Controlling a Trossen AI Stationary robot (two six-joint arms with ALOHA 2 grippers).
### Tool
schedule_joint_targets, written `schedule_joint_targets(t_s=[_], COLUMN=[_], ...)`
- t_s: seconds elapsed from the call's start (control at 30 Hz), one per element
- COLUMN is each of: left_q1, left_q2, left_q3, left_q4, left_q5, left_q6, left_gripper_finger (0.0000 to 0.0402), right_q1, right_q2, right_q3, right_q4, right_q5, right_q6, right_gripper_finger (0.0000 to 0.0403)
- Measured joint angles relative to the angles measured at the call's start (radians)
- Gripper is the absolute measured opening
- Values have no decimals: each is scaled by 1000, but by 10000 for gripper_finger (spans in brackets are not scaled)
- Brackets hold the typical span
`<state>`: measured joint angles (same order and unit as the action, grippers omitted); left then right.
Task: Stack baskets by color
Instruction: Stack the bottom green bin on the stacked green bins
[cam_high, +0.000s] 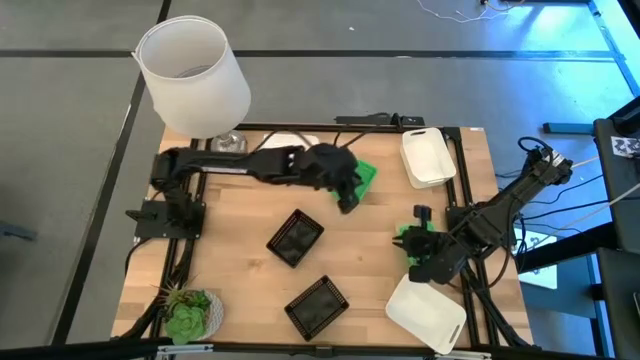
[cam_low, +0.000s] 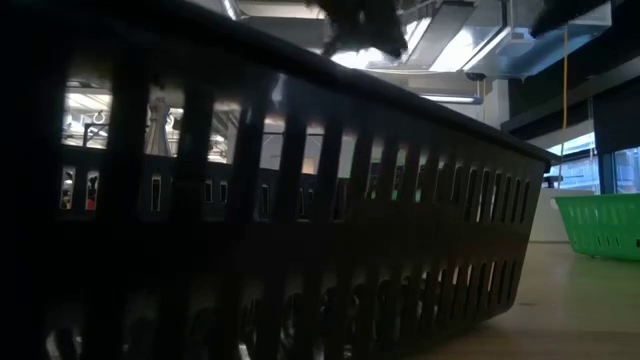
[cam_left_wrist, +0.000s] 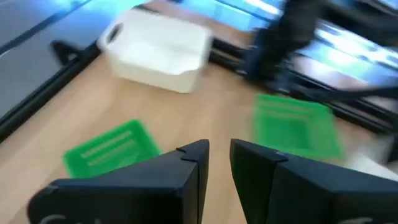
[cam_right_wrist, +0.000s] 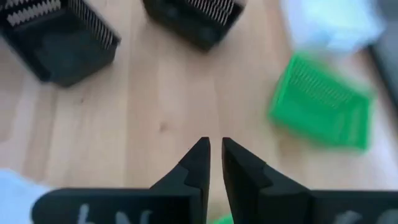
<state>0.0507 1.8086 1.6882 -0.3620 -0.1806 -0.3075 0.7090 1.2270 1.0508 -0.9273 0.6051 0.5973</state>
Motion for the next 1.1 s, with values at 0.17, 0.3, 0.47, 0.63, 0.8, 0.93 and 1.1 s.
schedule_joint_targets(t_s=[0.17,0.3,0.47,0.63,0.8,0.93,1.1], left_q1=[-99,-163,-224,-275,-330,-368,-393], left_q2=[-93,-145,-182,-203,-206,-206,-206], left_q3=[2,2,1,1,1,1,1], left_q4=[-46,-77,-109,-133,-132,-131,-132], left_q5=[-32,-50,-53,-53,-54,-53,-55], left_q6=[28,25,26,30,79,82,83], left_gripper_finger=[57,56,53,53,53,53,53], right_q1=[-27,-58,-100,-136,-156,-173,-201], right_q2=[0,1,9,46,114,160,195], right_q3=[0,0,0,0,0,-1,-1], right_q4=[-118,-203,-255,-255,-262,-292,-288], right_q5=[-183,-266,-307,-376,-403,-421,-442], right_q6=[377,710,877,945,972,991,968], right_gripper_finger=[43,43,43,43,43,43,43])
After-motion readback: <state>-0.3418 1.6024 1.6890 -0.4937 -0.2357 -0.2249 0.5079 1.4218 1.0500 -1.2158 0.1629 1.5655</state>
